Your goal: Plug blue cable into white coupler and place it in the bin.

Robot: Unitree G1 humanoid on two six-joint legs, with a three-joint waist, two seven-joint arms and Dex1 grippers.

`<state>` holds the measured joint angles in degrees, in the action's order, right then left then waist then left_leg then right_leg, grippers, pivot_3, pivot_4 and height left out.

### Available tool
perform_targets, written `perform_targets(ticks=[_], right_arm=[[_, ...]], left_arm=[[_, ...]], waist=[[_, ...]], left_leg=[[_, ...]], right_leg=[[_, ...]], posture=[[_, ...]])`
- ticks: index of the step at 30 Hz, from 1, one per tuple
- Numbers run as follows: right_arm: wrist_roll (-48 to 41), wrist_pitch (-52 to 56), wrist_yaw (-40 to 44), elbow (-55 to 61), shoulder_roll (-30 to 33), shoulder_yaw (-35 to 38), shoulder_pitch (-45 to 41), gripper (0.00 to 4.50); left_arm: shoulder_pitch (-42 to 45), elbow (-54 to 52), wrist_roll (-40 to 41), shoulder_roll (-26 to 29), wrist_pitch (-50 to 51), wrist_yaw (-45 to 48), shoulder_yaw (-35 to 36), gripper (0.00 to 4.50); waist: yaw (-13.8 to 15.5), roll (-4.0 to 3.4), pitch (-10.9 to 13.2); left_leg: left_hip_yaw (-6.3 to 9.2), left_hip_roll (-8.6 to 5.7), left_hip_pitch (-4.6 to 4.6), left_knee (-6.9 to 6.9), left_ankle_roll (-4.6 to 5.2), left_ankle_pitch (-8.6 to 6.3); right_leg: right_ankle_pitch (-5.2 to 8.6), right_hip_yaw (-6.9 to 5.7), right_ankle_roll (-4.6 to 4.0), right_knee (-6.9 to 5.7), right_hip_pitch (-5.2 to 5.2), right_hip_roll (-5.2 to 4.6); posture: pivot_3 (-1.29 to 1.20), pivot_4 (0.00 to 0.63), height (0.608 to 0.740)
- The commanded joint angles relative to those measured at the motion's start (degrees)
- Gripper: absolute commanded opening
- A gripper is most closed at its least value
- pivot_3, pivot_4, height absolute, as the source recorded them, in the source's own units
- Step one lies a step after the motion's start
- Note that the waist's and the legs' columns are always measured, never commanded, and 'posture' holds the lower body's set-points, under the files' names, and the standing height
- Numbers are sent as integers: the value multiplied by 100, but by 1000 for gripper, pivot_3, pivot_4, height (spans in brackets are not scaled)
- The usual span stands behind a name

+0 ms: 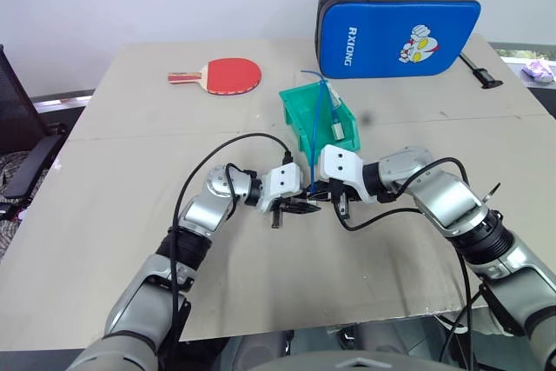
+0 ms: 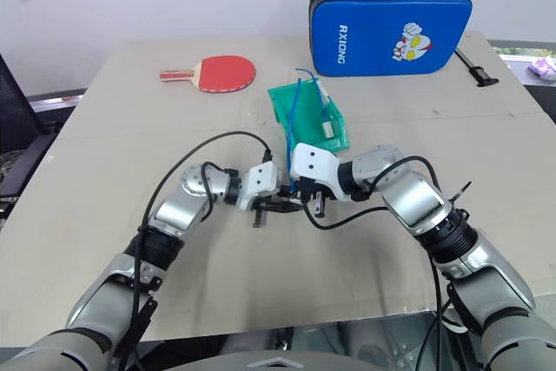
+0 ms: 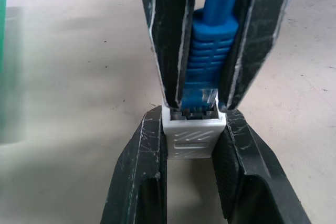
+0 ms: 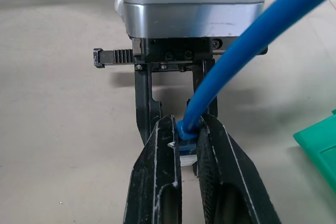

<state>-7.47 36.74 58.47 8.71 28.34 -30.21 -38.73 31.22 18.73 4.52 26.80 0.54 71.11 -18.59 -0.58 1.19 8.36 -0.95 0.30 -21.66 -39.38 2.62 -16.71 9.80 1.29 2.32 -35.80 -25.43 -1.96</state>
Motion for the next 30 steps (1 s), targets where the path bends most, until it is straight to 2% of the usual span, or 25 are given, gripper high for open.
perform_targets(ticks=[1,2,4,6,10,14,18,23,25,27,30], right_arm=[[-281,318,-9,-267,-200,130,398,0],[-356,338,-63,-234,-255,303,421,0],[-551,222,-102,-21,-278,702,563,0],[-918,237,-376,332,-398,1412,735,0],[-1798,1138,-865,1064,-478,2537,656,0],[-2185,1888,-1035,978,-238,2925,-89,0],[-1905,1890,-1116,-326,-238,2627,-1274,0],[-1067,710,-755,-2737,-522,1885,-2373,0],[-647,13,-556,-3974,-722,1618,-2821,791],[-491,-401,-576,-4988,-913,1715,-3210,1627],[-445,-643,-392,-5353,-785,1918,-3404,3115]], left_arm=[[-236,-631,333,-21,446,-137,235,1906],[-307,-747,376,-1,546,-222,316,2201],[-609,-1155,539,104,871,-497,588,3322],[-1275,-1864,969,232,1271,-785,1118,4167],[-2505,-3128,1721,127,1634,-1449,2058,4167],[-3180,-3829,2080,15,1794,-1934,2522,4167],[-3214,-3943,2344,-98,1833,-2193,2664,4167],[-3160,-3908,2466,-138,1720,-2349,2722,4167],[-3228,-3950,2441,-176,1613,-2410,2719,4232],[-3281,-4010,2384,-239,1432,-2507,2720,4232],[-3393,-4188,2437,-331,1344,-2658,2735,4232]], waist=[[-8,1,-5],[-11,2,-5],[-35,1,-3],[-54,1,-2],[-78,-22,23],[-14,-21,26],[-28,-22,27],[-42,-20,26],[-57,-22,27],[-67,-23,29],[-36,-25,30]], left_leg=[[1,0,0,1,0,0],[2,2,-1,0,0,0],[1,5,-4,1,0,0],[2,9,-4,1,0,0],[1,24,-15,13,-1,0],[9,20,-17,11,-2,-1],[-1,14,-5,8,-4,1],[-7,10,-4,9,-4,2],[-13,11,-10,13,-4,2],[-15,12,-14,20,-4,1],[-9,14,-26,29,-5,0]], right_leg=[[0,-1,0,0,0,1],[0,-1,0,0,0,2],[0,0,0,-2,-5,3],[-1,-1,0,-5,-9,4],[-2,-2,0,-8,-31,-2],[-2,-17,-2,-3,-27,-19],[7,-13,-31,-3,-18,-13],[2,-9,-37,-4,-17,1],[-3,-11,-28,0,-22,2],[-11,-7,-16,6,-27,0],[-11,-13,-16,19,-32,-7]], posture=[[0,150,740],[0,150,740],[0,150,740],[0,150,740],[0,150,740],[0,150,740],[0,150,740],[0,150,740],[0,150,740],[0,150,740],[0,150,740]])
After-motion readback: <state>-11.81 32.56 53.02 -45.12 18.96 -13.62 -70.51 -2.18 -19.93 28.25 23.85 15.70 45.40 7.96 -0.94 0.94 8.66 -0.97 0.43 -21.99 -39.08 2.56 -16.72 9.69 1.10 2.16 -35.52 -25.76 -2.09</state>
